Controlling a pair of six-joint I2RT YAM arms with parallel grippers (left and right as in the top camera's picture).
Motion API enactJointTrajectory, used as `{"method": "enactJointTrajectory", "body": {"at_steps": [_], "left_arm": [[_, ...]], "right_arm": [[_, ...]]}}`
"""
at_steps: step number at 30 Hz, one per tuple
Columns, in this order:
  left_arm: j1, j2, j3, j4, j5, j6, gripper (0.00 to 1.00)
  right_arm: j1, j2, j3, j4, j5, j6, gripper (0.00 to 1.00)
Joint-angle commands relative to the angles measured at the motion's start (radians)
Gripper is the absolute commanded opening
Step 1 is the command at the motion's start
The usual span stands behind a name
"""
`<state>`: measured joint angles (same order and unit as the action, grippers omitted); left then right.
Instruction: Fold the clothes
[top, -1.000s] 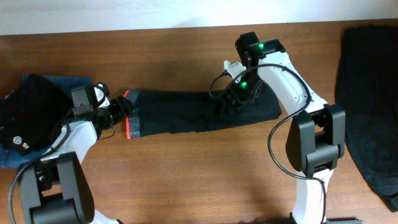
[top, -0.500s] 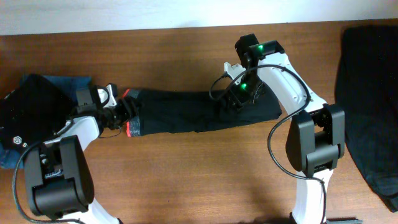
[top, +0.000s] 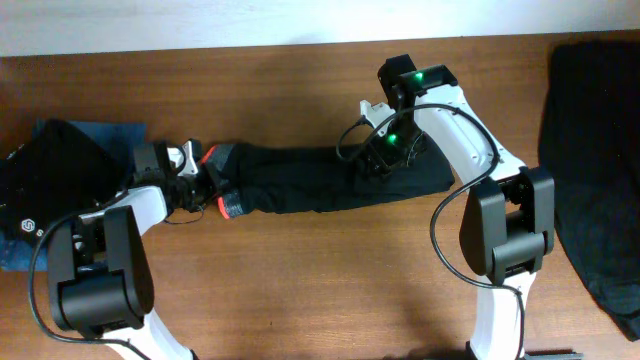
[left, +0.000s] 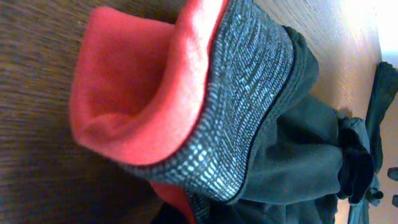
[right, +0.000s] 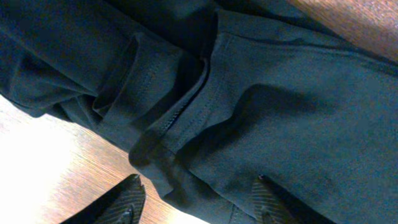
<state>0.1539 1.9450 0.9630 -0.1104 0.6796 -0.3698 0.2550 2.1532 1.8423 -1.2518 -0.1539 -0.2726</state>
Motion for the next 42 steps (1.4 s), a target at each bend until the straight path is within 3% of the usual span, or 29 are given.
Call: {"method": "enactJointTrajectory", "body": {"at_steps": [1,10,19,24,28,32,35,42], "left_arm": [[0.04,-0.005,-0.008,0.0,0.013,0.001,0.01],[0.146,-0.194,0.0,-0.04,-0.085,0.043,0.01],[0.2,-0.306,0.138,-0.249,-0.27,0.145,0.01],[0.177,-0.306,0.272,-0.382,-0.284,0.167,0.01],[0.11,-0.306,0.332,-0.432,-0.305,0.183,0.01],[-0.017,-0.306,0.35,-0.459,-0.459,0.212,0.01],[-0.143,-0.305,0.35,-0.459,-0.574,0.238,0.01],[-0.336,-0.274,0.35,-0.457,-0.678,0.237,0.01]], "right_arm": [[-0.002,0.0,-0.009,0.002,0.009,-0.006,0.55],[-0.092,-0.006,0.085,-0.016,0.009,0.143,0.54],[-0.246,-0.009,0.126,-0.083,0.009,0.159,0.54],[-0.336,-0.008,0.126,-0.092,0.008,0.183,0.55],[-0.397,-0.008,0.125,-0.1,0.008,0.203,0.61],[-0.441,-0.008,0.125,-0.108,0.008,0.203,0.68],[-0.454,-0.008,0.125,-0.115,0.008,0.203,0.68],[-0.451,-0.008,0.125,-0.134,0.008,0.203,0.68]]}}
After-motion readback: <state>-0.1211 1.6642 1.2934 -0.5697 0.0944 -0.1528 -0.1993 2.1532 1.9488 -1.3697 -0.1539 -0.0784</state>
